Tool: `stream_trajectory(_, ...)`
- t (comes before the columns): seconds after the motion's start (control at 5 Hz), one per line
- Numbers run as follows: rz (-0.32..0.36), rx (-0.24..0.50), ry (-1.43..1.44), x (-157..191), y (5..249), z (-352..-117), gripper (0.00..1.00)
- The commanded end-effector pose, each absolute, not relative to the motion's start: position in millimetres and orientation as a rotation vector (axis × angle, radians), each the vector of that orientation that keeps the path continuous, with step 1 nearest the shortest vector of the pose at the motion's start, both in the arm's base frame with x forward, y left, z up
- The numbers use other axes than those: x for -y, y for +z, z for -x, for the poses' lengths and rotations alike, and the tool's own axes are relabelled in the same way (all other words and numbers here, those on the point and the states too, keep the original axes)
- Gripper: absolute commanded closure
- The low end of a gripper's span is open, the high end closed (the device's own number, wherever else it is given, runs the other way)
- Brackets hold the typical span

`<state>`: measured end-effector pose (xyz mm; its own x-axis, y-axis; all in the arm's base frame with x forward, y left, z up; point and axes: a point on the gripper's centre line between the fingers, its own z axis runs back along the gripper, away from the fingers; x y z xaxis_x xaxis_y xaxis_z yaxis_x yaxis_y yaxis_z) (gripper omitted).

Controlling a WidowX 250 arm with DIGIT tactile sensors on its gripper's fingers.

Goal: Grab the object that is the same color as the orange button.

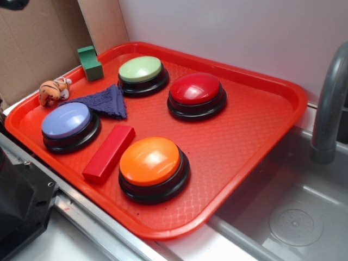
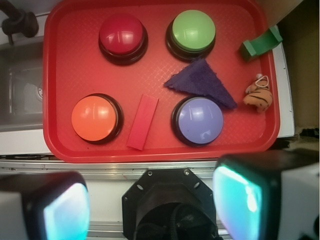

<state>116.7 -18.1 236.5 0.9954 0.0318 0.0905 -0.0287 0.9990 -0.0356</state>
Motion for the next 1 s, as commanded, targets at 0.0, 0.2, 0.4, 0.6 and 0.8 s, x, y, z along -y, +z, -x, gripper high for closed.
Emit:
stream_trajectory(0.0,0.034,0.091,0.03,18.1,236.5,-116.7,0.0)
stream_trajectory(0.2,0.109,0.095,0.124,1.6,237.7,-125.9,0.0)
stream_trajectory(0.4,0.181,0.137,0.241,-19.0,239.2,-132.8,0.0)
stream_trajectory(0.6,0.193,0.168,0.386,-45.4,222.5,-145.3,0.0)
stream_trajectory(0.8,0.165,0.225,0.508,-69.6,197.3,-156.3,0.0)
